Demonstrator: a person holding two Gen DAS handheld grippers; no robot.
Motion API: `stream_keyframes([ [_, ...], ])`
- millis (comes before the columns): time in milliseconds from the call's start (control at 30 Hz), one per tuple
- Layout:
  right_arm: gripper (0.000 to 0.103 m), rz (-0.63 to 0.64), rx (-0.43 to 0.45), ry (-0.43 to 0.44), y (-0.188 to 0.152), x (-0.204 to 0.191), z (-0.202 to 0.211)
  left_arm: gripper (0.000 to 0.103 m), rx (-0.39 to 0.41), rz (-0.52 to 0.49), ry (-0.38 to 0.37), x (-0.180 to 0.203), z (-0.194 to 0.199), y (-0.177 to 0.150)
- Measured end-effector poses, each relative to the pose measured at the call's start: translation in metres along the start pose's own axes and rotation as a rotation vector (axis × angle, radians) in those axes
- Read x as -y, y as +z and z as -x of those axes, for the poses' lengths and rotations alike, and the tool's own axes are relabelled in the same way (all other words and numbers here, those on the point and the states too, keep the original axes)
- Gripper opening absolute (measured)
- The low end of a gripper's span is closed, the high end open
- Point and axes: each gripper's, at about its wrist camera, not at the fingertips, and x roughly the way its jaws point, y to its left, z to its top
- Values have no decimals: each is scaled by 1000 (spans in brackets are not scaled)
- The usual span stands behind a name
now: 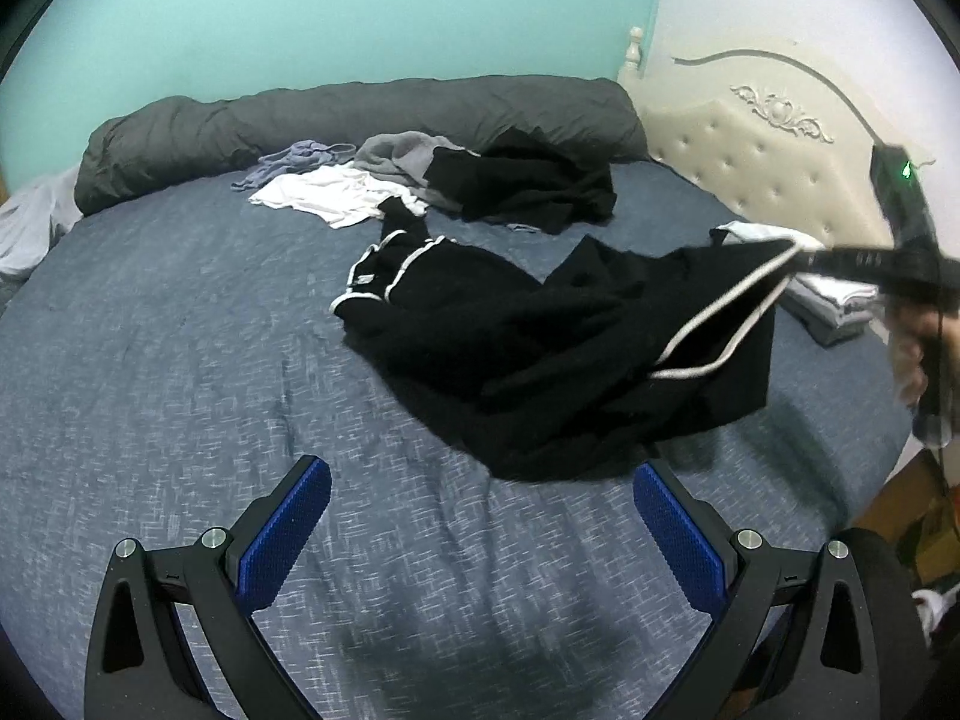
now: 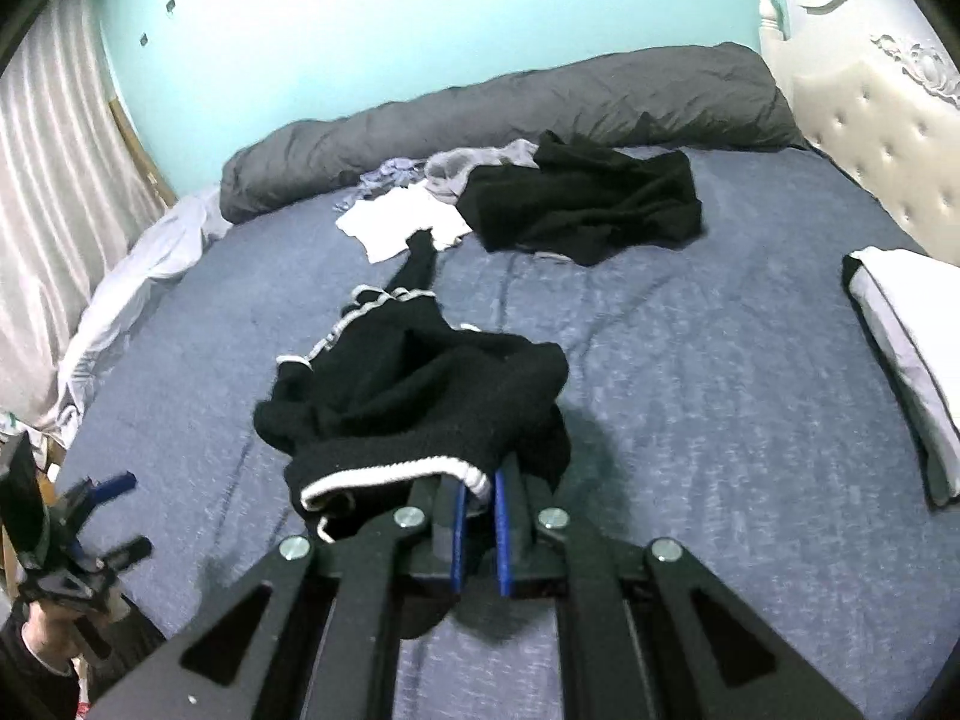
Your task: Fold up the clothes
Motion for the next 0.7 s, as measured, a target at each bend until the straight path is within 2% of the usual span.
stream_keyframes([
  [167,7,-14,-67,-4,-20,6,-14,103,-2,-30,1,10,-3,1],
  [300,7,-69,-96,25,-29,16,-22,103,-13,-30,2,12,-8,0],
  [700,7,-70,-97,25,-31,14,-30,103,-92,-101,10,27,-45,-12],
])
